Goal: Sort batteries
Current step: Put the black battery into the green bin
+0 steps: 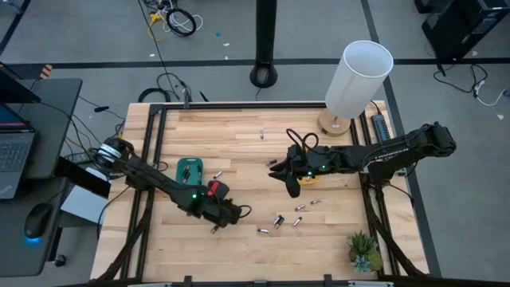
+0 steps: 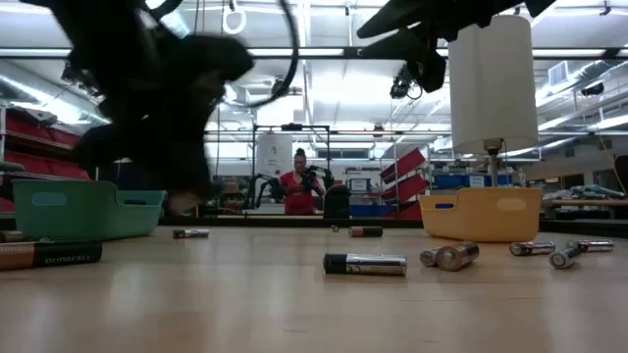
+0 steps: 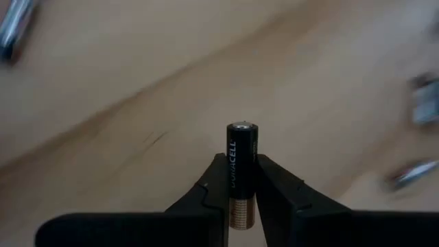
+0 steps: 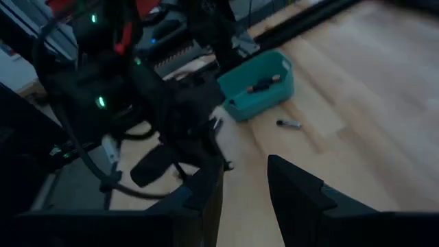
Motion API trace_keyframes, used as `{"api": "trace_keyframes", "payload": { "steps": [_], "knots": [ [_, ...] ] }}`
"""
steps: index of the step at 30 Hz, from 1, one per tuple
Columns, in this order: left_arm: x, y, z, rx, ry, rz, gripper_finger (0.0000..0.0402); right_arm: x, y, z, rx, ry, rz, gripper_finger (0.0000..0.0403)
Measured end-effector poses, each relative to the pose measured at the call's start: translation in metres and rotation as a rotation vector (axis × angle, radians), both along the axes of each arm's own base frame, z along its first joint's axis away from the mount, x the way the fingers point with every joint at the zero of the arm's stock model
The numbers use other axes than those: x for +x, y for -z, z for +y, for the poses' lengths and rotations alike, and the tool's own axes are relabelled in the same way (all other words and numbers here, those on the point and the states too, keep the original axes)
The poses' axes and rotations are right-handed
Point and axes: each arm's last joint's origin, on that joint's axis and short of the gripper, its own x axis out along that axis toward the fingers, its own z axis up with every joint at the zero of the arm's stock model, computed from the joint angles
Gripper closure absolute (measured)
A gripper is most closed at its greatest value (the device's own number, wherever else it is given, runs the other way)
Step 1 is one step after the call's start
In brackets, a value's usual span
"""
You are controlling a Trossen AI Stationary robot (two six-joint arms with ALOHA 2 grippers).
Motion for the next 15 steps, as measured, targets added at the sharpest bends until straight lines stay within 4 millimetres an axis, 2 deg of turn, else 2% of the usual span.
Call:
{"api": "trace_keyframes", "payload": {
  "steps": [9,12,15],
  "knots": [
    [0.024,-0.048,0.026,0.178,0.031,-0.348,0.0344,-0.008,0.017,0.007,0.072,-0.05,0.158,0.0243],
    [0.039,-0.064,0.037,0.243,0.063,-0.497,0.0344,-0.01,0.022,0.007,0.091,-0.045,0.16,0.0238],
    [0.05,-0.079,0.05,0.285,0.048,-0.636,0.0343,-0.007,0.019,0.006,0.092,-0.029,0.101,0.0236]
  ]
}}
